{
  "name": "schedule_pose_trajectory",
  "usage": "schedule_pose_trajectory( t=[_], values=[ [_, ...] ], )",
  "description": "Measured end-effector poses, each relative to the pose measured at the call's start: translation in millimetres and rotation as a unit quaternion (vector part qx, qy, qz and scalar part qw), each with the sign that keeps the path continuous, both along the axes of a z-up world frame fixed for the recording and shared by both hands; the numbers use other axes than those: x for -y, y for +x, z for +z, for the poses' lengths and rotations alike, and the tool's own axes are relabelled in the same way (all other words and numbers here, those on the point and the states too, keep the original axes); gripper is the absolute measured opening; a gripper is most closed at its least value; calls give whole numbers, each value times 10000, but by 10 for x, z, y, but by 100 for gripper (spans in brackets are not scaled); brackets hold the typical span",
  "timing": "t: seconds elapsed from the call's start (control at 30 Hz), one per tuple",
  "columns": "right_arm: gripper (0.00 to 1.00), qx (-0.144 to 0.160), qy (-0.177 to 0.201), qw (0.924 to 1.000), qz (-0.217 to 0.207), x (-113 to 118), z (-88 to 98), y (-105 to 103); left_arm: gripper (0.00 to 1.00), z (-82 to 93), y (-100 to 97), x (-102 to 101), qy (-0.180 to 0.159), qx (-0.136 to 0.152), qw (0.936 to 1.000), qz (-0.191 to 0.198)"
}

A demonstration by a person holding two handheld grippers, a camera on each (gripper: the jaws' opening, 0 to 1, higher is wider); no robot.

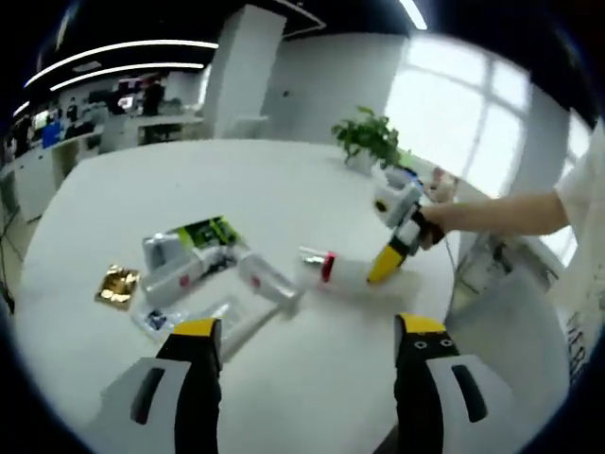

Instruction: Arrange the skincare products in the storage area until every visible bottle or jar stands upright without overlapping.

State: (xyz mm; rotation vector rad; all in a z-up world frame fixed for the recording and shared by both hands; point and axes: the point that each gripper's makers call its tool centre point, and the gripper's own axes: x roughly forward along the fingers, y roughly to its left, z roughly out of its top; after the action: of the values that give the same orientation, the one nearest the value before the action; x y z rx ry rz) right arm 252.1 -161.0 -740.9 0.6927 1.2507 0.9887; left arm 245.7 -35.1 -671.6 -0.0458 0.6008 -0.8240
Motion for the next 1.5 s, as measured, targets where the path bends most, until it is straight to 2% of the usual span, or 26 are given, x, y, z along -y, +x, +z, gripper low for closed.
schedule_pose_trajectory(
  t=[0.03, 0.17, 0.3, 0.37, 0.47, 0.6, 0.77, 0.8, 1.0, 1.17, 1.3, 1.37, 1.5],
  values=[
    [26, 19, 97, 9999, -73, -16, 25, -15, 64, 7, -8, 55, -65, 62, 9998, -171],
    [26, 70, 395, 9989, -226, -63, 143, -74, 56, -8, 16, 133, -217, 4, 9995, -242],
    [26, 232, 570, 9978, -265, -108, 267, -134, 53, 55, 33, 272, -886, -324, 9953, -207],
    [26, 334, 718, 9963, -323, -136, 345, -165, 51, 128, 116, 282, -1242, -248, 9919, 18],
    [27, 451, 951, 9938, -352, -175, 464, -225, 49, 172, 149, 275, -1752, -464, 9833, 163],
    [27, 596, 1188, 9905, -351, -233, 626, -285, 49, 166, 102, 354, -2041, -718, 9763, 75],
    [27, 788, 1486, 9853, -292, -301, 736, -317, 51, 309, 69, 513, -2780, -1006, 9553, 49],
    [27, 813, 1533, 9844, -281, -315, 756, -325, 51, 310, 83, 521, -2836, -1055, 9531, 93],
    [27, 927, 1673, 9814, -150, -418, 852, -378, 51, 346, 104, 663, -2863, -1101, 9518, -20],
    [27, 1050, 1806, 9779, -92, -494, 940, -392, 47, 383, 126, 773, -2894, -1110, 9507, -121],
    [27, 1137, 1876, 9756, 24, -529, 995, -420, 43, 434, 155, 797, -3046, -1158, 9452, -176],
    [27, 1164, 1904, 9748, 48, -538, 1013, -427, 35, 470, 166, 811, -3216, -1315, 9376, -115],
    [27, 1227, 1920, 9737, 71, -542, 1032, -436, 31, 507, 147, 837, -3280, -1323, 9351, -240]
  ],
)
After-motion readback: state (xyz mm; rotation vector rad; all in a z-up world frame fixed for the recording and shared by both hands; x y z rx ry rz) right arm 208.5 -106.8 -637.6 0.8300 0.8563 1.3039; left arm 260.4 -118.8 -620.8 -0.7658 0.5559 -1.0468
